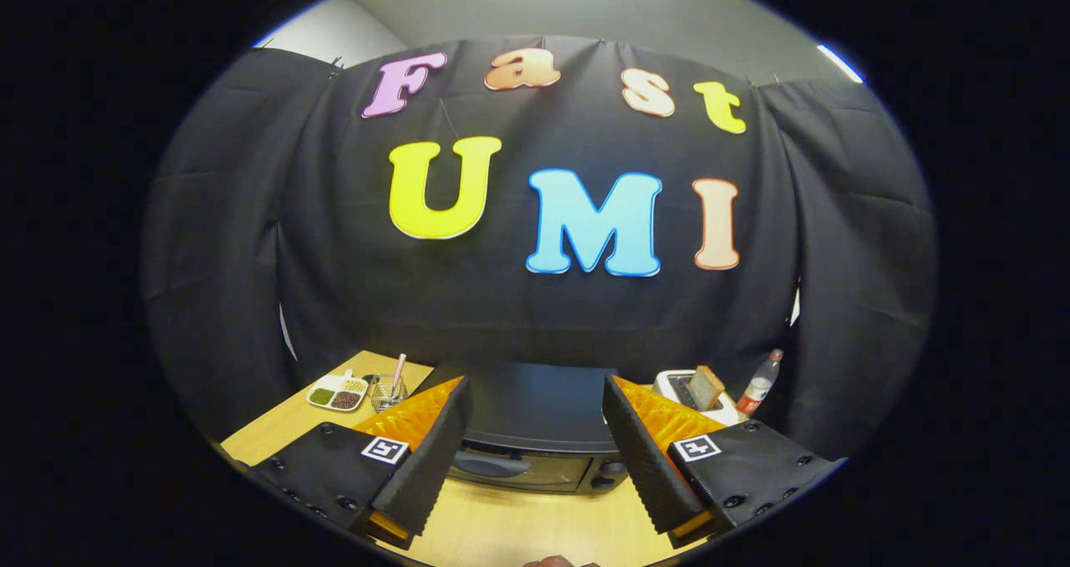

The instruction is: Open the toaster oven, put the food inside, and close the toaster oven door.

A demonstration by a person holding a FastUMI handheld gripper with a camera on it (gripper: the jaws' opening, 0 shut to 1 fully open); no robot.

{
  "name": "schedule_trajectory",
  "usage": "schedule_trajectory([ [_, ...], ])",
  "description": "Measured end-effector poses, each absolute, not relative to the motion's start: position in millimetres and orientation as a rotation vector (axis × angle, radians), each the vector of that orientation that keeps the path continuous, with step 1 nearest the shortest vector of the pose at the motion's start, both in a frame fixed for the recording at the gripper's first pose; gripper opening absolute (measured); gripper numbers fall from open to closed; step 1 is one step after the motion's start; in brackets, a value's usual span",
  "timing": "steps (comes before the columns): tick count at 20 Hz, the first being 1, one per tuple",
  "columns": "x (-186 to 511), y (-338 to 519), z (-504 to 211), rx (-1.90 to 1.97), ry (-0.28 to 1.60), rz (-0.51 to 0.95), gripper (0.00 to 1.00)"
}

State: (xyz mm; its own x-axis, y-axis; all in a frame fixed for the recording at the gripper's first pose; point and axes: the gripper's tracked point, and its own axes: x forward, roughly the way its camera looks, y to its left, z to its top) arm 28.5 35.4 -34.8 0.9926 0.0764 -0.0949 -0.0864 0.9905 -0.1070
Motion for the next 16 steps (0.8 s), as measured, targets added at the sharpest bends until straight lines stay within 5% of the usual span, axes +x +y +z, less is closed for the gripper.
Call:
schedule_trajectory([
  [16, -18.2, -65.0, -32.3, -0.033, 0.046, -0.053, 0.98],
])
